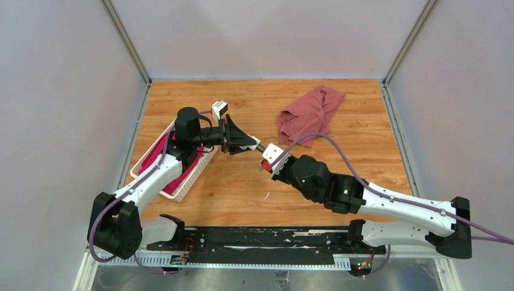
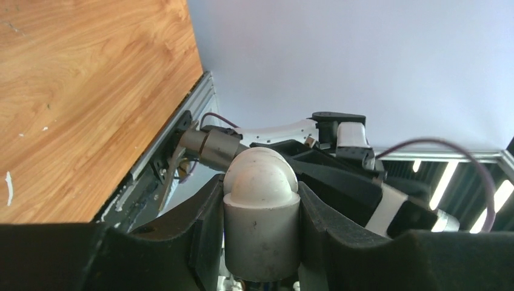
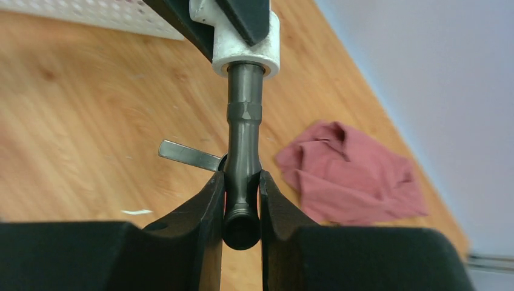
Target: Install the water faucets
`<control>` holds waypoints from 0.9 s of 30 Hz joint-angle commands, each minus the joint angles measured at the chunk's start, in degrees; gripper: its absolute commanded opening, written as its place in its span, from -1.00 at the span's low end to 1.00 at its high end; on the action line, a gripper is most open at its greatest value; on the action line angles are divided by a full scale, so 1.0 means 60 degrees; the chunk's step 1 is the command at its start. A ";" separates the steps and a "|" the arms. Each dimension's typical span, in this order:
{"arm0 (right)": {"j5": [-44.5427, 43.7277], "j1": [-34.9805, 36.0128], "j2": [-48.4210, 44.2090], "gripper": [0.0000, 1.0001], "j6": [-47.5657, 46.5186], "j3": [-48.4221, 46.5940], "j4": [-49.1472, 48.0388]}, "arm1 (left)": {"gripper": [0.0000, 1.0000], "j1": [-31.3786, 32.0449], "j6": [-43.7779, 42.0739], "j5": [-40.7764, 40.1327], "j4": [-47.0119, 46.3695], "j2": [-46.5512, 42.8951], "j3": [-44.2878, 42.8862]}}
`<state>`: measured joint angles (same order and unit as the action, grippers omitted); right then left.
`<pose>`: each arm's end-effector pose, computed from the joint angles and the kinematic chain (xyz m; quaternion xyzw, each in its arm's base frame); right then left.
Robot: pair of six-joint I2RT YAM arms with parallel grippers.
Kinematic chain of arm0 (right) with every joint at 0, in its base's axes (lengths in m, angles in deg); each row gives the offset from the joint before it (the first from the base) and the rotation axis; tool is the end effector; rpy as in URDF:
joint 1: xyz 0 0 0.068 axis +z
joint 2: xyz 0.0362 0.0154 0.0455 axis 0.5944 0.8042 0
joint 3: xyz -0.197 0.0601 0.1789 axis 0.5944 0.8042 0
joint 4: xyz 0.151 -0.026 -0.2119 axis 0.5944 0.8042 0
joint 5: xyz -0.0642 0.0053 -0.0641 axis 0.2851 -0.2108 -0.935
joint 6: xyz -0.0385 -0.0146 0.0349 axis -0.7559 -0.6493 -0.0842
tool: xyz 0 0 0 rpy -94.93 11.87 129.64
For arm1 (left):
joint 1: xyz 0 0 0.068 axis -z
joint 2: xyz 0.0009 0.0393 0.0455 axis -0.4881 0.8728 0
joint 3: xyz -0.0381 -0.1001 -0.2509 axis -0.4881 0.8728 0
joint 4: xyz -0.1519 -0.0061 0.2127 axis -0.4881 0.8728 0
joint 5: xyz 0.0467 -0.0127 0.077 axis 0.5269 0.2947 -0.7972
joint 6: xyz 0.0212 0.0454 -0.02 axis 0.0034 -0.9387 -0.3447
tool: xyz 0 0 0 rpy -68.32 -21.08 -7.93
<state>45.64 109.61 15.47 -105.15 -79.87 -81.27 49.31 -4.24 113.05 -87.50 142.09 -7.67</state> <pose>0.0847 0.2173 0.3450 -0.4570 0.6261 0.0623 0.6287 0.2423 -0.1208 0.2941 -0.0411 0.7372 -0.6670 0.0993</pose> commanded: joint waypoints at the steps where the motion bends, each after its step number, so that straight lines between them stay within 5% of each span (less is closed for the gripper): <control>1: 0.3086 -0.1095 -0.0616 -1.00 0.3665 -0.0322 0.0322 | -1.00 0.0020 -0.0517 0.0506 -0.0357 -0.0474 -0.0158; 9: 0.8959 -0.4279 -0.0856 -1.00 0.8312 0.0405 -0.0850 | -1.00 0.0020 -0.1623 0.0654 -0.0357 -0.0861 -0.0003; 13: 1.2365 -0.5877 -0.0271 -1.00 1.1721 0.1385 -0.3928 | -1.00 0.0028 -0.1997 0.0811 -0.0356 -0.1087 -0.0001; 16: 1.4079 -0.6595 0.0848 -1.00 1.5562 0.2409 -0.8649 | -1.00 0.0020 -0.2271 0.0854 -0.0356 -0.1352 -0.0001; 18: 1.4453 -0.6767 0.1593 -0.73 1.7851 0.2843 -1.1386 | -1.00 0.0022 -0.2393 0.0841 -0.0357 -0.1491 -0.0015; 20: 1.4510 -0.7001 0.1761 -0.33 1.8137 0.3024 -1.2145 | -1.00 0.0021 -0.2425 0.0817 -0.0356 -0.1551 -0.0007; 22: 1.4099 -0.7175 0.0950 0.03 1.6110 0.2910 -0.9451 | -1.00 0.0020 -0.2400 0.0768 -0.0361 -0.1546 -0.0001; 25: 1.1374 -0.6947 -0.0852 0.47 1.0707 0.1150 -0.1381 | -1.00 0.0020 -0.2223 0.0765 -0.0371 -0.1471 0.0010; 27: 0.9300 -0.6755 -0.1616 0.55 0.8755 0.0347 0.0841 | -1.00 0.0020 -0.2047 0.0725 -0.0371 -0.1395 0.0027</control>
<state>120.80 67.98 14.92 -26.36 -67.89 -107.67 49.25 -17.70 115.47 -87.39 134.37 -7.63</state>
